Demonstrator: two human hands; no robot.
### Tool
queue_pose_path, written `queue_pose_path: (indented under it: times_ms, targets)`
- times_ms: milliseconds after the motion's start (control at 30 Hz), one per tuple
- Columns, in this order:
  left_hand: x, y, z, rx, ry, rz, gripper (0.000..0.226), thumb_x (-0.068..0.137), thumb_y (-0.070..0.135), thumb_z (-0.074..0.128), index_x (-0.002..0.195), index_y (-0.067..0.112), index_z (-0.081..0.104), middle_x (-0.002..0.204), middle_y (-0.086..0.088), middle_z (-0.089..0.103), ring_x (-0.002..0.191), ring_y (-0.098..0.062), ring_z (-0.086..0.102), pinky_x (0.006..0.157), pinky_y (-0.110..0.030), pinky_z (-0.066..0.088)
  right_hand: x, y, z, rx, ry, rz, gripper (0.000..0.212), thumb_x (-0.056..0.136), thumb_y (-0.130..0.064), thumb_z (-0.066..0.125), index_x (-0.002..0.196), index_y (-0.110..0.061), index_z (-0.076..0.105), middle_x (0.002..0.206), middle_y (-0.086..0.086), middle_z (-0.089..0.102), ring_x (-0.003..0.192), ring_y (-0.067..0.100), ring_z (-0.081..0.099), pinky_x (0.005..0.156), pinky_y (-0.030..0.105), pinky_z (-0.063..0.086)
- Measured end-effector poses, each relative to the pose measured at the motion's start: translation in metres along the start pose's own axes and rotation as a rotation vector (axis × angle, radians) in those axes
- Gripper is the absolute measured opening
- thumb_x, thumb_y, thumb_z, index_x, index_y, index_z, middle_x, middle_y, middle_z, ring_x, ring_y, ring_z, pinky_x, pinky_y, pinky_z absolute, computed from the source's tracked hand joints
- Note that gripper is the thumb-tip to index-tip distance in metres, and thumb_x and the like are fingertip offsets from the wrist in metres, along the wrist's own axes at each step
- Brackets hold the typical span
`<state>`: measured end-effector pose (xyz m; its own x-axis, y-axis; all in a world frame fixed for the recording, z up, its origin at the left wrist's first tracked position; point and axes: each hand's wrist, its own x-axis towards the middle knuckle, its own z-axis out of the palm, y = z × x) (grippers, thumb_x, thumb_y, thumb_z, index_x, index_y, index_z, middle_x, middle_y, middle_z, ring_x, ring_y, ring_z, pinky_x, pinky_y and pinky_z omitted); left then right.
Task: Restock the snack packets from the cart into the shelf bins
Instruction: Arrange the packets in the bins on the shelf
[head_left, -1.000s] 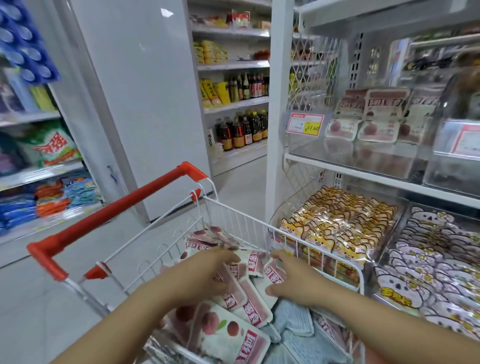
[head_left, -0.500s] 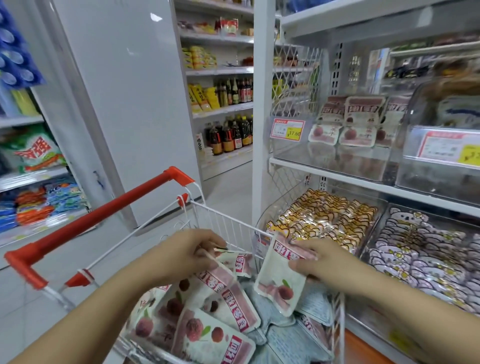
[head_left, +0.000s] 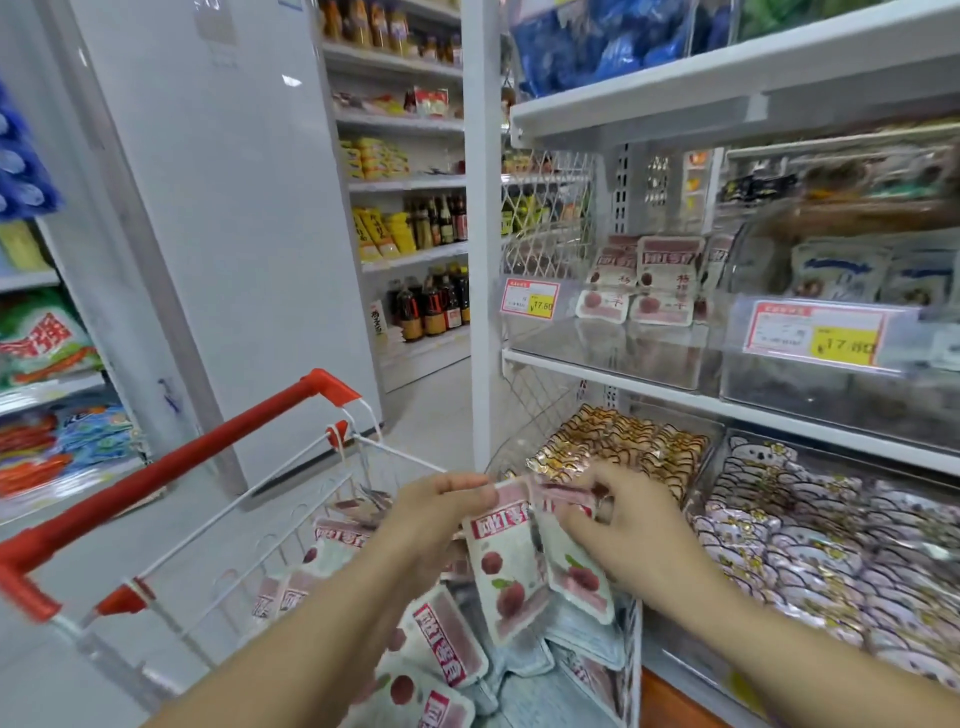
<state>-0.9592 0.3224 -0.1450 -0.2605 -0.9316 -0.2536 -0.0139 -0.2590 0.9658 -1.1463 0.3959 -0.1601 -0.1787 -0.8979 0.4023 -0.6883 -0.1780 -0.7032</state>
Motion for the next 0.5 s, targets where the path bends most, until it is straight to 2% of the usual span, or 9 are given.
queue_pose_path:
  times_ms: [67, 133, 233, 300, 367, 400, 433, 500]
  targets:
    - [0.001, -0.011, 0.013, -0.061, -0.007, -0.080, 0.017, 0.093, -0.001, 0.066, 0.108, 0.005, 0.067, 0.086, -0.014, 0.071, 0.071, -0.023, 0.066, 0.065, -0.028, 0.051, -0.009, 0.004, 0.014, 0.052, -0.023, 0.046, 0.016, 0.087, -0.021, 0.071, 0.076, -0.020, 0.059, 0.063, -0.006, 0.059, 0.057, 0.006, 0.050, 0.053, 0.019, 0.035]
    - [0.000, -0.017, 0.017, -0.129, -0.037, -0.138, 0.012, 0.095, 0.003, 0.062, 0.105, 0.007, 0.068, 0.087, -0.014, 0.072, 0.067, -0.022, 0.066, 0.058, -0.025, 0.053, -0.017, 0.008, 0.024, 0.168, -0.082, 0.156, 0.019, 0.092, -0.030, 0.068, 0.085, -0.016, 0.057, 0.070, -0.002, 0.056, 0.058, 0.006, 0.043, 0.057, 0.022, 0.033]
    - [0.000, -0.023, 0.015, -0.194, -0.095, -0.187, 0.012, 0.100, 0.013, 0.056, 0.104, 0.011, 0.068, 0.089, -0.011, 0.072, 0.066, -0.019, 0.065, 0.052, -0.025, 0.051, -0.025, 0.012, 0.037, 0.278, -0.243, 0.271, 0.029, 0.093, -0.049, 0.062, 0.099, -0.022, 0.051, 0.082, -0.005, 0.055, 0.067, 0.004, 0.046, 0.065, 0.025, 0.039]
    - [-0.001, -0.023, 0.014, -0.226, -0.100, -0.204, 0.014, 0.101, 0.015, 0.055, 0.108, 0.010, 0.067, 0.087, -0.012, 0.070, 0.065, -0.020, 0.063, 0.052, -0.026, 0.050, -0.028, 0.010, 0.039, 0.289, -0.326, 0.250, 0.038, 0.090, -0.061, 0.054, 0.109, -0.030, 0.044, 0.100, -0.007, 0.059, 0.078, 0.004, 0.054, 0.078, 0.027, 0.045]
    - [-0.003, -0.022, 0.011, -0.250, -0.092, -0.219, 0.017, 0.101, 0.016, 0.055, 0.113, 0.008, 0.066, 0.085, -0.013, 0.069, 0.067, -0.022, 0.064, 0.052, -0.029, 0.053, -0.029, 0.009, 0.034, 0.299, -0.452, 0.243, 0.059, 0.085, -0.070, 0.043, 0.134, -0.036, 0.036, 0.132, -0.014, 0.055, 0.102, -0.008, 0.056, 0.094, 0.018, 0.042]
    - [-0.003, -0.021, 0.008, -0.271, -0.085, -0.228, 0.020, 0.101, 0.016, 0.056, 0.117, 0.006, 0.064, 0.085, -0.014, 0.069, 0.071, -0.025, 0.064, 0.055, -0.031, 0.056, -0.024, 0.007, 0.036, 0.305, -0.521, 0.238, 0.069, 0.085, -0.072, 0.037, 0.146, -0.040, 0.026, 0.146, -0.020, 0.043, 0.120, -0.010, 0.048, 0.105, 0.017, 0.034]
    - [-0.003, -0.020, 0.003, -0.301, -0.081, -0.234, 0.025, 0.101, 0.016, 0.056, 0.121, 0.003, 0.062, 0.088, -0.016, 0.069, 0.077, -0.027, 0.064, 0.061, -0.035, 0.059, -0.020, 0.006, 0.039, 0.318, -0.579, 0.224, 0.069, 0.088, -0.072, 0.032, 0.151, -0.048, 0.017, 0.154, -0.027, 0.028, 0.136, -0.008, 0.034, 0.115, 0.021, 0.024]
    - [-0.001, -0.017, -0.005, -0.381, -0.078, -0.254, 0.040, 0.100, 0.015, 0.056, 0.133, -0.007, 0.055, 0.102, -0.025, 0.068, 0.092, -0.033, 0.064, 0.075, -0.046, 0.061, -0.013, 0.006, 0.046, 0.329, -0.607, 0.248, 0.052, 0.097, -0.068, 0.035, 0.142, -0.066, 0.009, 0.160, -0.028, 0.011, 0.151, 0.002, 0.008, 0.124, 0.037, 0.011]
